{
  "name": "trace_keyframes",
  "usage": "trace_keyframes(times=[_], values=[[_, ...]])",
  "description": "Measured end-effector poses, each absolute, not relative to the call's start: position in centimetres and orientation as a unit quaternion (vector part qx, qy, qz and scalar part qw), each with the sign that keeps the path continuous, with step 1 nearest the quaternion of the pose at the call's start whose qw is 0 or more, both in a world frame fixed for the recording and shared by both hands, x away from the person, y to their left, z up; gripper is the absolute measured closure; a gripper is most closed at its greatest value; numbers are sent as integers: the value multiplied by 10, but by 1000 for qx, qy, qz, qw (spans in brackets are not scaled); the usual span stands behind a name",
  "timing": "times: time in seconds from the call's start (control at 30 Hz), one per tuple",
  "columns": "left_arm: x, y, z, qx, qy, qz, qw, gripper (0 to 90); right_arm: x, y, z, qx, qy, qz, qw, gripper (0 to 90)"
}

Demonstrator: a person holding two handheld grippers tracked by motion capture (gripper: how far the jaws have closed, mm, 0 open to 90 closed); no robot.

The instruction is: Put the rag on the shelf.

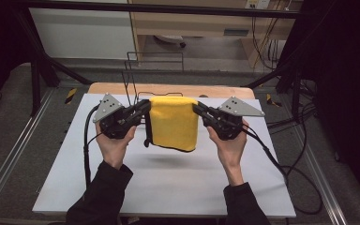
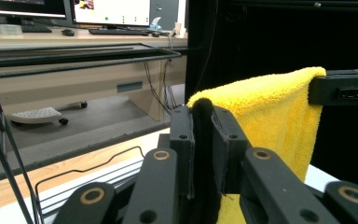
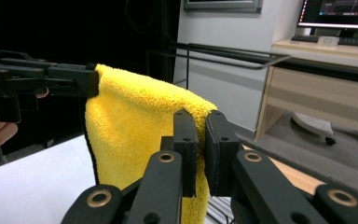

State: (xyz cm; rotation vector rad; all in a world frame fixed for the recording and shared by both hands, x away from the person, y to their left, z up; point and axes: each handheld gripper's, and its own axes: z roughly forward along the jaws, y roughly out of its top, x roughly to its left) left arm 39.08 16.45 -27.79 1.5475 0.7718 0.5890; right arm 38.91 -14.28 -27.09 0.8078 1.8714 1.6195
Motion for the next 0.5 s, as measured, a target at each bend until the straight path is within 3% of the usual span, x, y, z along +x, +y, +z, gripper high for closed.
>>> trace_keyframes(times=[0.5], values=[[407,172,-258,655,338,269,620,796,406,-133,-251,293,679,612,280,845]])
